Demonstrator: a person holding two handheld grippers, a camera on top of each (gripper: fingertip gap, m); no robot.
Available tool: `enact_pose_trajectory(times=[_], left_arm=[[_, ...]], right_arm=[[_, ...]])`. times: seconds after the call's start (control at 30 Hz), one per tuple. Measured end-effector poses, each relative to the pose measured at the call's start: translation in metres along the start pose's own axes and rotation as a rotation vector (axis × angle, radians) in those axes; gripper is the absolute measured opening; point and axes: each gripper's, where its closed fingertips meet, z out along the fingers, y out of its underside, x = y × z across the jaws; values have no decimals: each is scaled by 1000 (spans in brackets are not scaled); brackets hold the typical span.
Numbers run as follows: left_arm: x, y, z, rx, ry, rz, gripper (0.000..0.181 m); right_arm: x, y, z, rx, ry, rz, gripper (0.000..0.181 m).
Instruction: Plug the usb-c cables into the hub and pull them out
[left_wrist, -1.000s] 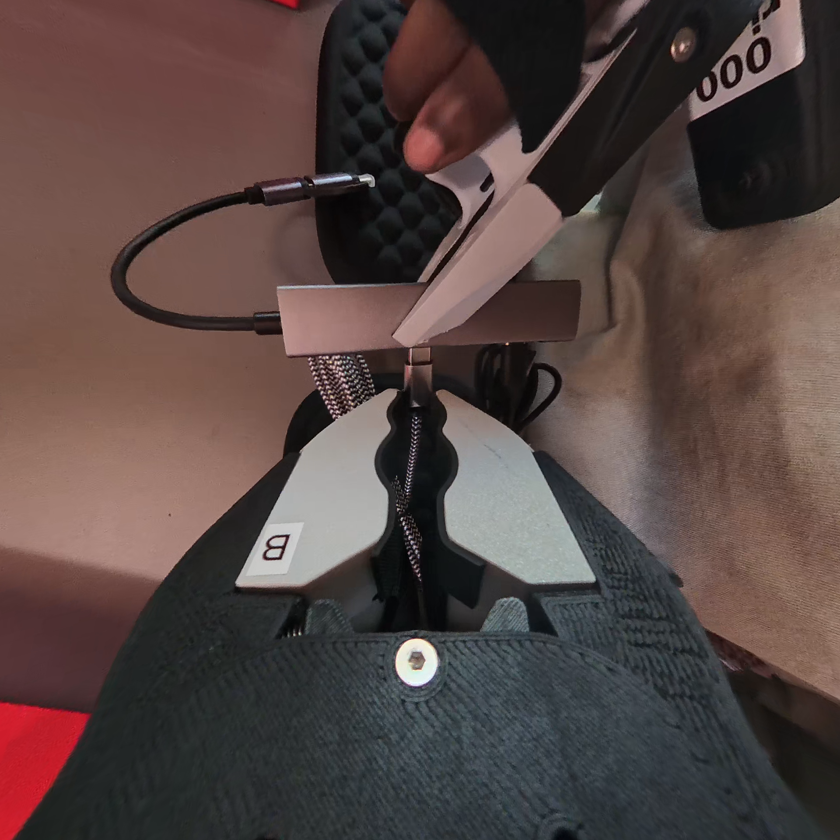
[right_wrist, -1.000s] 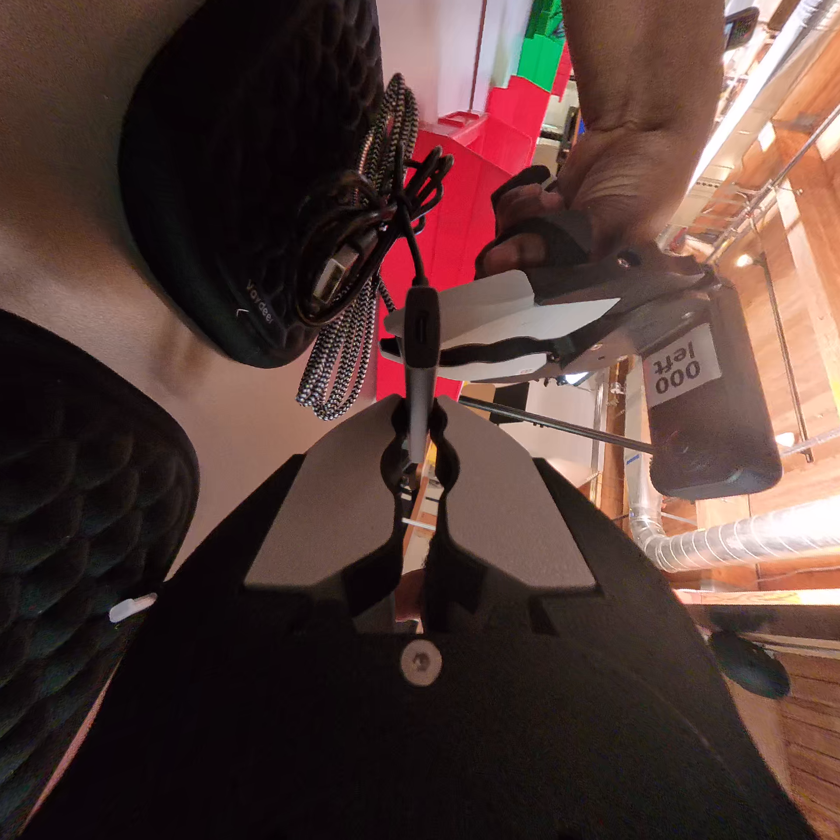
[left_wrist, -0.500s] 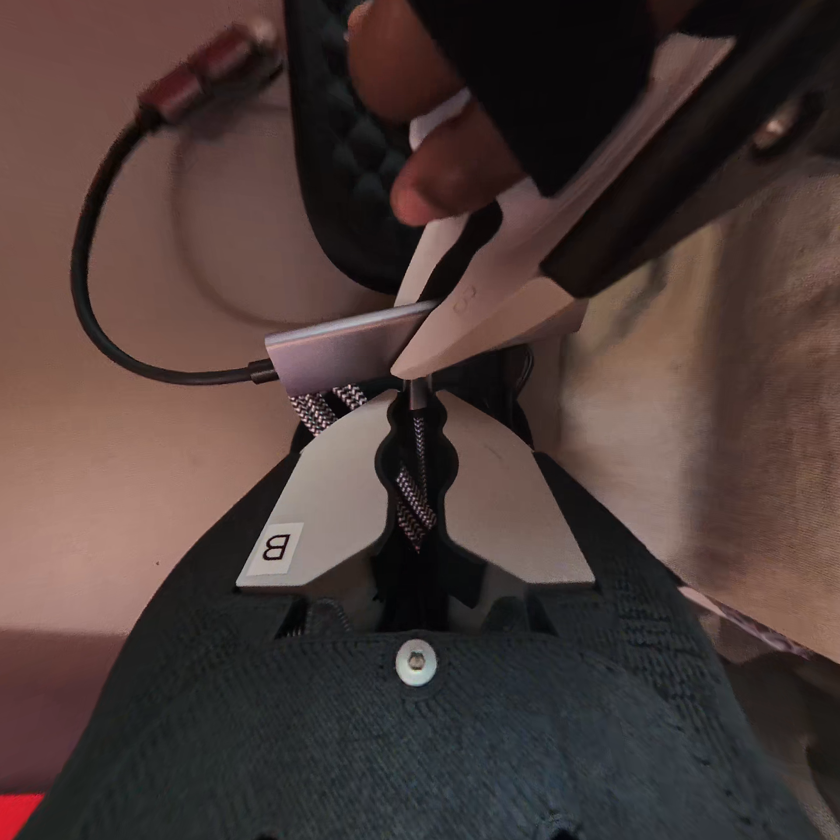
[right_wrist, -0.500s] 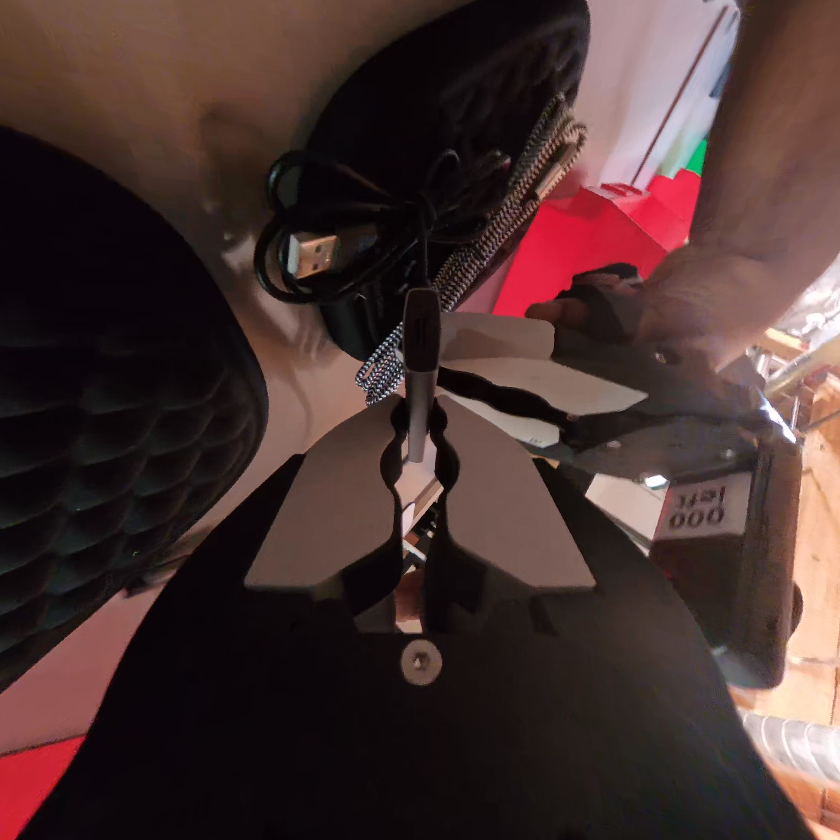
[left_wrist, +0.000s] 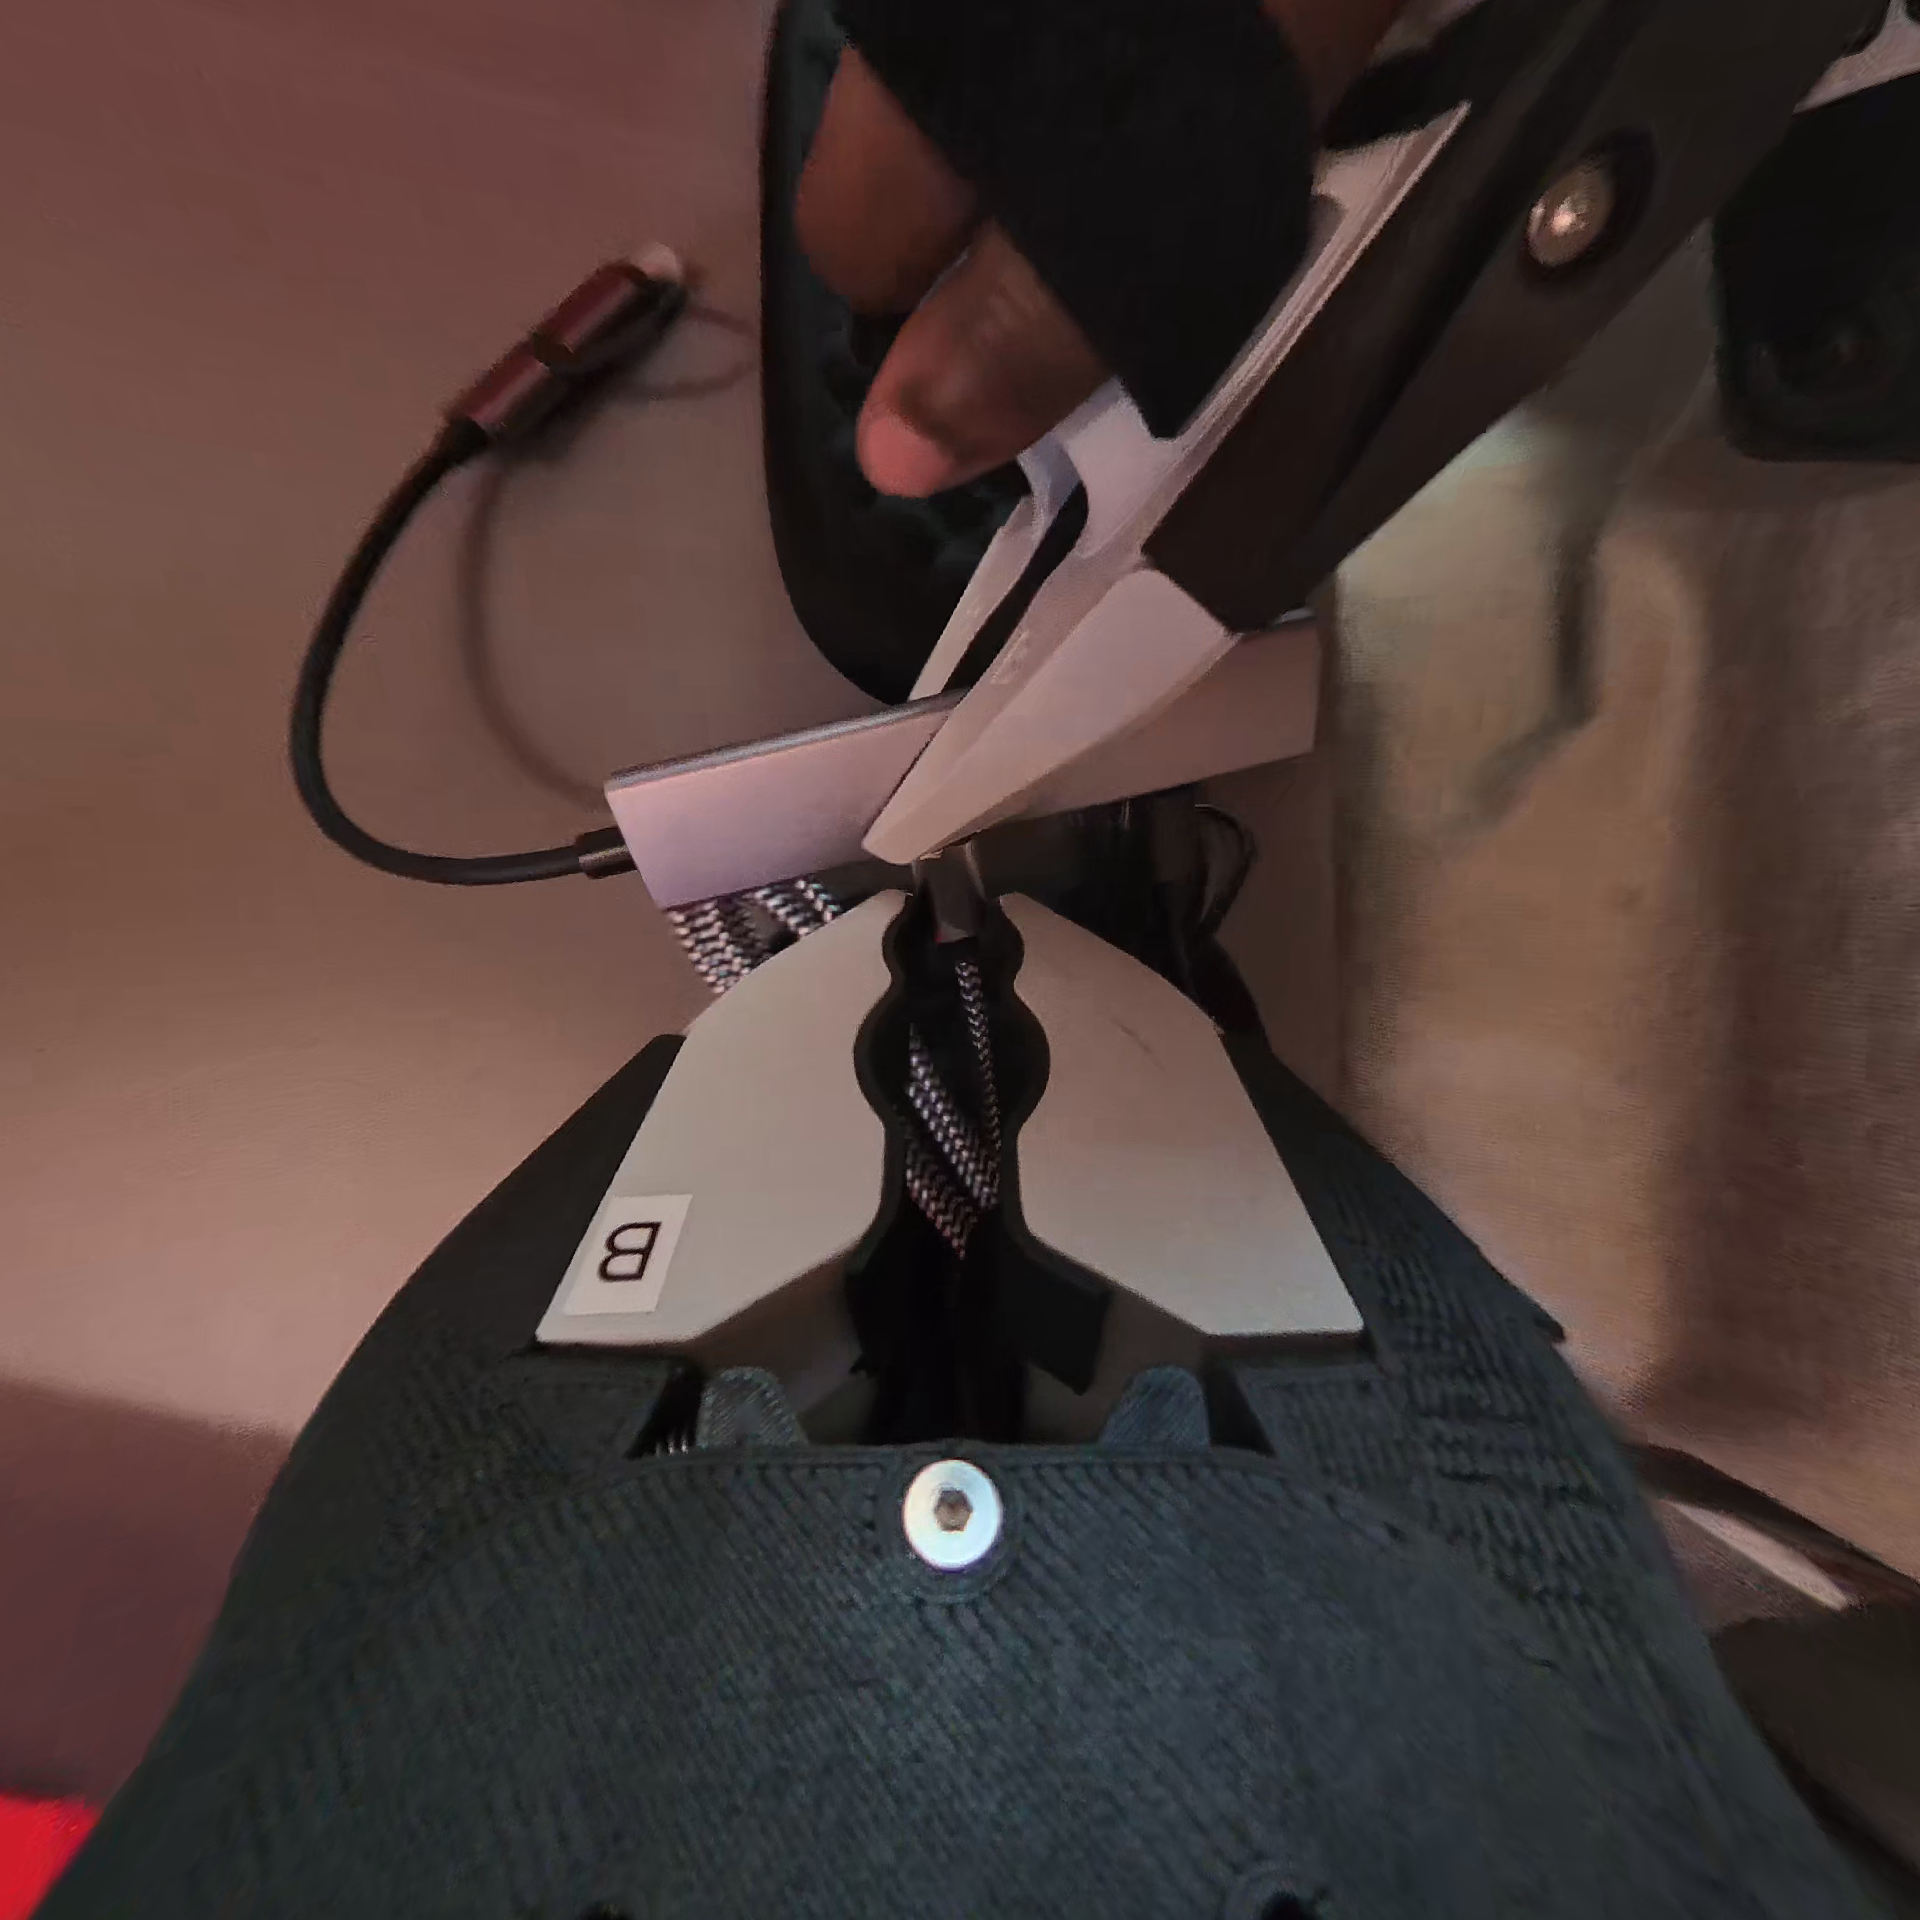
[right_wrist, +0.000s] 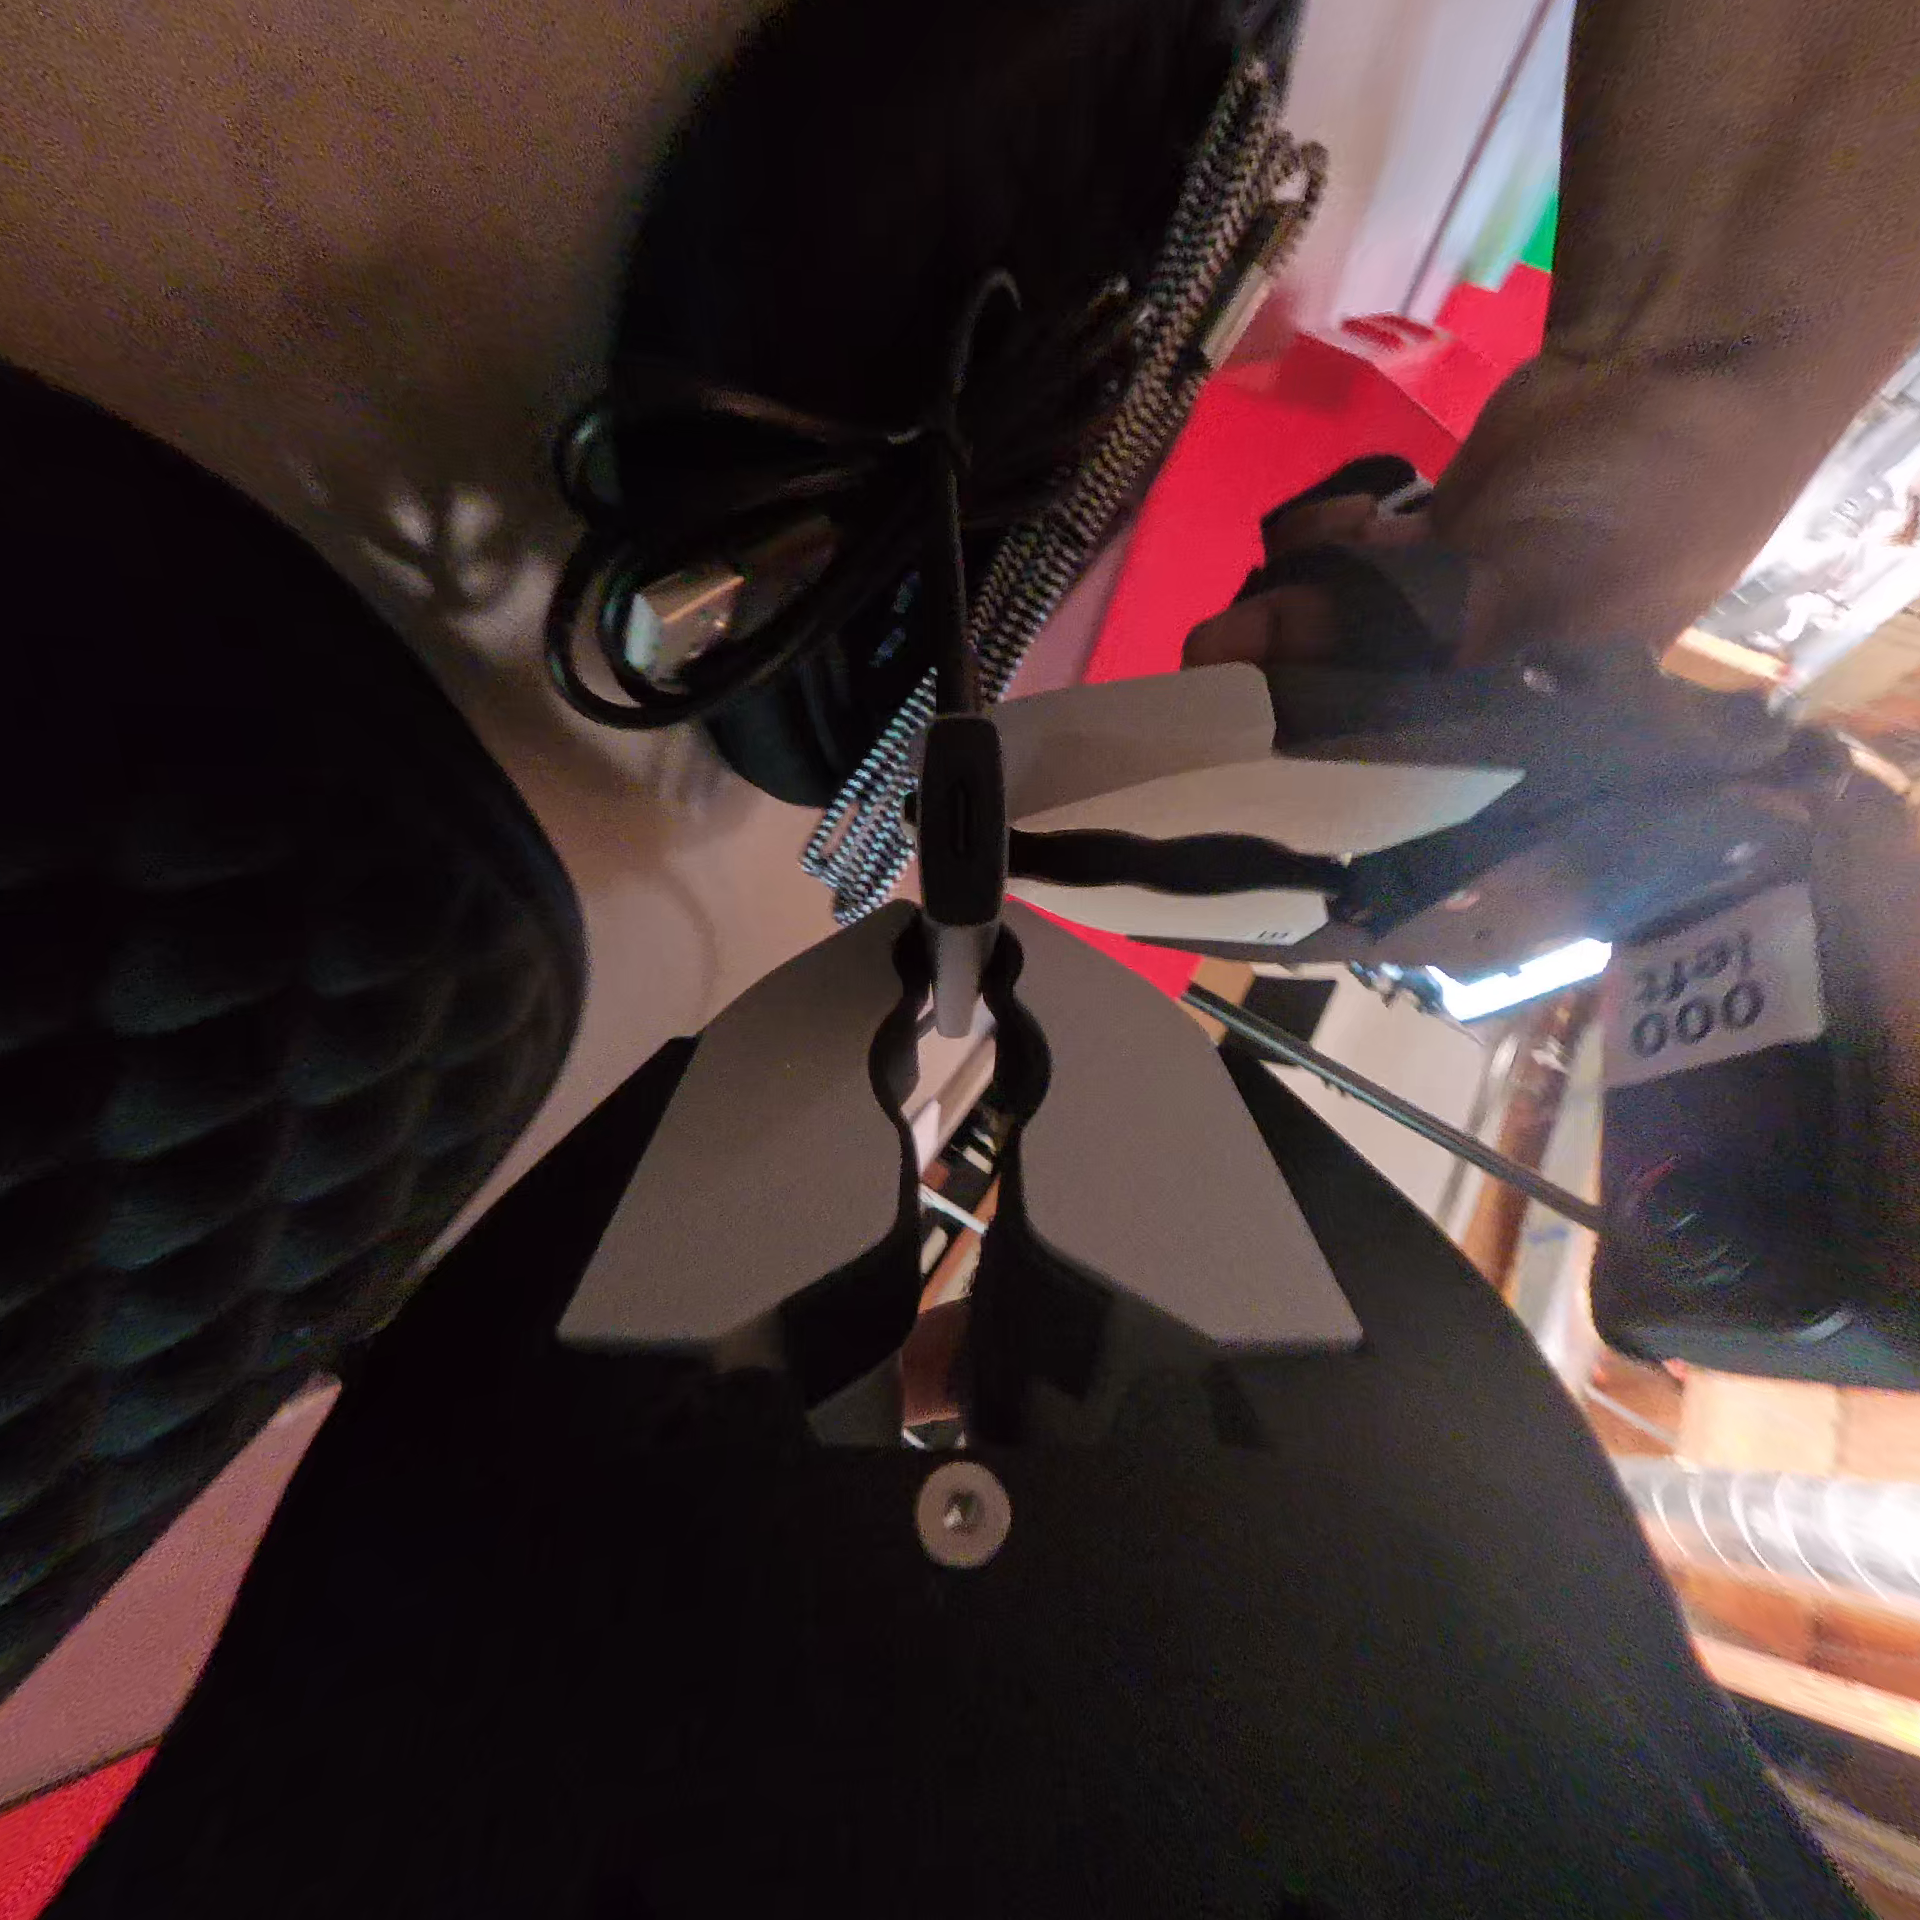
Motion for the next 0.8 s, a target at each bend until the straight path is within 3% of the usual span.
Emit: enact_pose_trajectory(times=[0.07, 0.13, 0.23, 0.33, 0.4, 0.53, 0.67, 0.8], left_arm=[[-7, -11, -17, 77, -145, 48, 10], [-10, -36, -51, 301, -295, 77, 19], [-13, -64, -132, 700, -640, 147, 48], [7, -63, -217, 1134, -958, 199, 55], [22, -47, -250, 1339, -1108, 213, 62], [23, -29, -259, 1404, -1247, 217, 86], [14, -41, -238, 1368, -1114, 204, 110], [0, -50, -213, 1297, -986, 159, 119]], right_arm=[[14, 12, -4, -60, 69, 20, 8], [29, 27, -14, -120, 140, 71, 8], [48, 55, -34, -208, 259, 204, 8], [69, 84, -58, -266, 418, 414, 8], [80, 99, -74, -277, 530, 561, 9], [96, 116, -95, -234, 727, 869, 8], [99, 121, -98, -102, 828, 1199, 8], [95, 115, -87, 135, 823, 1542, 9]])
